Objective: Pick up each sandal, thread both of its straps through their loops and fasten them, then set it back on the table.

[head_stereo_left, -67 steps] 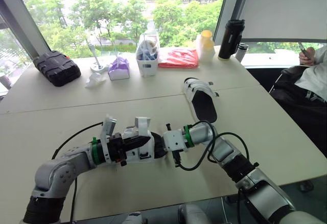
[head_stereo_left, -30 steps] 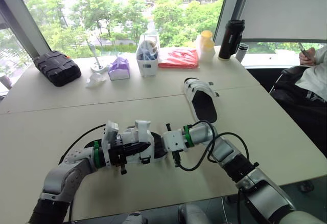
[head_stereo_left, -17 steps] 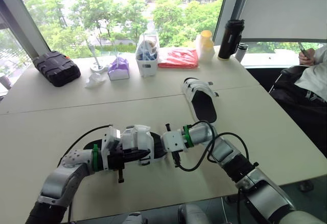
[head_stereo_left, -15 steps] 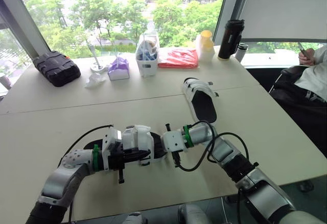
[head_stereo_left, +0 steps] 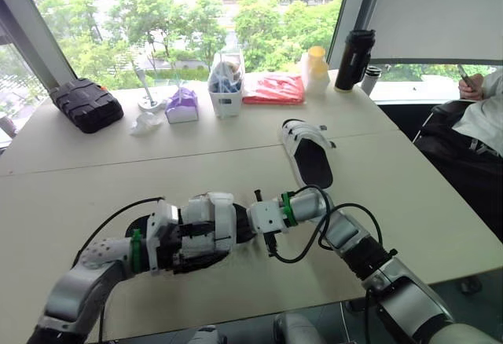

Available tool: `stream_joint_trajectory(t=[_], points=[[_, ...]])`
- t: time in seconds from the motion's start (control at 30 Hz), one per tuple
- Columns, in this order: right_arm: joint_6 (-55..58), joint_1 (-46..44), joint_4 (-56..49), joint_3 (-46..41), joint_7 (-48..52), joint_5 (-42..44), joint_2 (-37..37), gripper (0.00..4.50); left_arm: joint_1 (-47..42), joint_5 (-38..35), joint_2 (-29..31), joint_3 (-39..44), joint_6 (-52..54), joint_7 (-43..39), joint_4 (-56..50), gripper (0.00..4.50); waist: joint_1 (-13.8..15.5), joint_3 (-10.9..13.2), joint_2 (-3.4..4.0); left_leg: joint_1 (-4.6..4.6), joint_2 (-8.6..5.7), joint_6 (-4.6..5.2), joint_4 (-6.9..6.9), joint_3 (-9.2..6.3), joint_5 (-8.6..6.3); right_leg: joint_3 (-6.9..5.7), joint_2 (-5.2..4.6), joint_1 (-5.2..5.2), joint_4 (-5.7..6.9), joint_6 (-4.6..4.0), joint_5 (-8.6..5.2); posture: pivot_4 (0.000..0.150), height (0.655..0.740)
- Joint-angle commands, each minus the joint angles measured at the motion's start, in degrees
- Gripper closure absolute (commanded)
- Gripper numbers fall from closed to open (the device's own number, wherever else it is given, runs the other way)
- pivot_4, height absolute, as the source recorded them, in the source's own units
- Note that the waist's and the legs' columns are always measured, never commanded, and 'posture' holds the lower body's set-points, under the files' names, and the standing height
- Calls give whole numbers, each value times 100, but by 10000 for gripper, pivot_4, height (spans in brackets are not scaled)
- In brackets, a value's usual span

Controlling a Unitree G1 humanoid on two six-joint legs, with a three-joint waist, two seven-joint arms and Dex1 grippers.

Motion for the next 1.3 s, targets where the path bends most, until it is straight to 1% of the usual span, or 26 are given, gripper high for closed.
stream_joint_trajectory(t=[0.03,0.2,0.37,0.5,0.67,1.03,1.3], points=[[40,112,165,256,48,-273,-27,45000,487,-294,238,452,135,-30,-544,2552,-1,1,2,0,0,0,0,1,0,0,-1,0,0,0,-1,1500,7400],[19,122,172,246,43,-283,-27,45000,1245,-251,284,619,-69,-62,-908,2552,-4,3,3,-2,1,0,-2,2,0,0,0,-1,-4,-2,-3,1500,7400],[19,109,189,237,48,-291,-18,45000,1587,-2,91,324,-312,7,-923,2552,5,3,3,-2,1,0,-1,3,0,0,-1,-1,-5,-13,-9,1500,7400],[18,100,190,232,54,-293,-23,45000,1509,265,-120,104,-506,129,-716,2552,6,3,2,-2,1,0,-1,4,0,0,0,-1,-5,-13,-9,1500,7400],[30,103,177,227,58,-298,-32,45000,1179,734,-465,-250,-919,305,-239,2552,22,1,1,-1,2,0,0,5,0,0,2,0,-3,-13,-8,1500,7400],[63,143,132,223,54,-307,-42,45000,1021,812,-594,-409,-1016,370,-31,2552,26,1,1,0,4,0,0,6,0,0,3,-1,-3,-13,-8,1500,7400],[79,136,121,232,53,-313,-20,45000,795,966,-872,-755,-1041,484,169,2552,29,1,0,0,4,0,0,6,0,0,3,0,-3,-12,-7,1500,7400]])
